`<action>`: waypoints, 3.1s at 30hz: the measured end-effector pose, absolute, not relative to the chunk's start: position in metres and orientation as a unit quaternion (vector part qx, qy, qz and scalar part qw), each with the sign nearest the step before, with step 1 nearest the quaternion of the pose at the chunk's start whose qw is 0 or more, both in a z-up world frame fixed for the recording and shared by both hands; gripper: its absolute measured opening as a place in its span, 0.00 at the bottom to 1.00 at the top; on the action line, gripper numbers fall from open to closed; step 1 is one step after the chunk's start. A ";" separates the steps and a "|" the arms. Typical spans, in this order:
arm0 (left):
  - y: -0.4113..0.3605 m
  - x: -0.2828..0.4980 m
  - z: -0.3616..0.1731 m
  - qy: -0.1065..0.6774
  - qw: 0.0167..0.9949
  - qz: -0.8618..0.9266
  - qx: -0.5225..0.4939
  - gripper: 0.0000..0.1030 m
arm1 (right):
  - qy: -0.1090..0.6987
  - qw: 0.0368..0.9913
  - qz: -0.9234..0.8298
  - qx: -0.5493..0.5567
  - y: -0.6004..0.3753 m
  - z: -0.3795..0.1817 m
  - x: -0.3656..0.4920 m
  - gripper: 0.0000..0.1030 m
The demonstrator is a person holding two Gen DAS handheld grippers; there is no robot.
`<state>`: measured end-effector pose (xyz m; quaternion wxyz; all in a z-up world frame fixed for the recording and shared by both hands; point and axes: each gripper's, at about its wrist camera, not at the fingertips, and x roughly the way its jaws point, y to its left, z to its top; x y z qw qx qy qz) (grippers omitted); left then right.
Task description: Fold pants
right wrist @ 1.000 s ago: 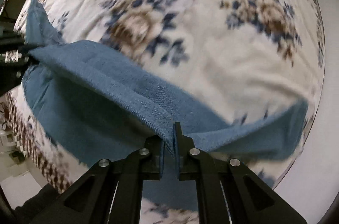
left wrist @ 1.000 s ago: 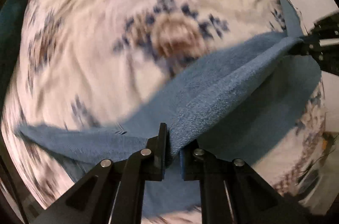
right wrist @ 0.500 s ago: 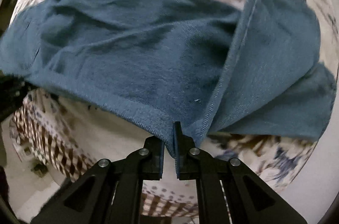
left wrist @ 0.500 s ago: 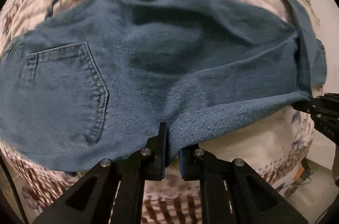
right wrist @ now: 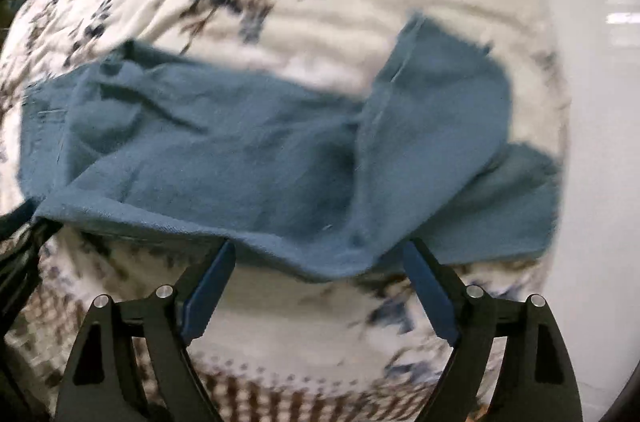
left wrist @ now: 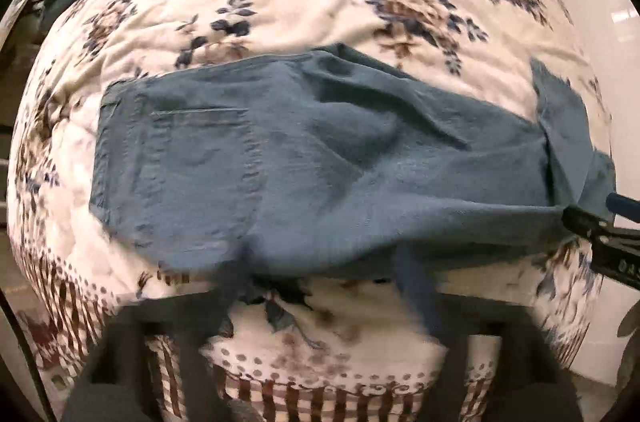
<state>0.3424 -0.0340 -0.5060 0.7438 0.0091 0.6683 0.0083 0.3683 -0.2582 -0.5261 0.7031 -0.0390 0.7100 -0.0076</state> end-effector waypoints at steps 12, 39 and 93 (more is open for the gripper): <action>0.037 0.372 -0.516 0.629 0.765 0.139 -0.002 0.89 | 0.701 0.710 -0.064 0.030 -0.309 -0.563 0.438 0.86; 0.010 0.364 -0.560 0.637 0.761 0.119 -0.039 0.89 | 0.588 0.593 -0.306 0.457 -0.544 -0.627 0.262 0.14; -0.120 0.404 -0.557 0.591 0.803 0.076 0.019 0.89 | 0.633 0.708 -0.253 0.185 -0.609 -0.626 0.420 0.14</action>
